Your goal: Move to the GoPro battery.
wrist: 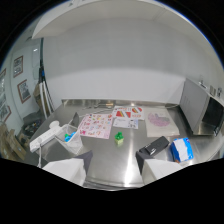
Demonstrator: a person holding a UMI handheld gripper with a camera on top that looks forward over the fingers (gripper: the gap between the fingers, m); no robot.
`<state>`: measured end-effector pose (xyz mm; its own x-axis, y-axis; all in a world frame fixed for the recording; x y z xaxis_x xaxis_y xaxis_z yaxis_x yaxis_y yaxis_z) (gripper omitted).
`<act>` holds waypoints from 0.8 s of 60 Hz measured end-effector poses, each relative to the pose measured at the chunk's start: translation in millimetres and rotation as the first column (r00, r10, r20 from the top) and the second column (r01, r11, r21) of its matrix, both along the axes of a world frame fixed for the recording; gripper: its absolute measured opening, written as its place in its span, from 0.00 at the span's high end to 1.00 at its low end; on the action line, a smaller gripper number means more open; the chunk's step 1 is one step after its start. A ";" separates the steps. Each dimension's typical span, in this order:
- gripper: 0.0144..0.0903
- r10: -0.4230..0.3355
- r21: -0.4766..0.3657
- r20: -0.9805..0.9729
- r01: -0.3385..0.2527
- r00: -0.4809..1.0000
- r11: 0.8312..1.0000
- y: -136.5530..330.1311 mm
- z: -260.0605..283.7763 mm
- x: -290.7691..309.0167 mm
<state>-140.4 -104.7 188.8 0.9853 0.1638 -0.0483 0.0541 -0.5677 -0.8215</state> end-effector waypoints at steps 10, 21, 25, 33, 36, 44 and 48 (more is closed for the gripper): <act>0.08 -0.017 -0.024 0.022 0.018 1.000 1.000 -6.0 -20.9 32.2; 0.08 -0.052 -0.065 0.072 0.056 0.996 0.996 -9.2 -49.4 78.5; 0.08 -0.073 -0.072 0.090 0.080 0.993 0.994 -5.5 -60.4 98.6; 0.09 -0.100 -0.099 0.114 0.112 0.988 0.989 5.6 -81.1 131.1; 0.08 -0.108 -0.108 0.116 0.121 0.987 0.987 12.6 -87.4 139.1; 0.08 -0.116 -0.110 0.125 0.130 0.985 0.985 41.0 -104.4 156.6; 0.08 -0.113 -0.108 0.131 0.128 0.985 0.986 56.6 -112.9 160.5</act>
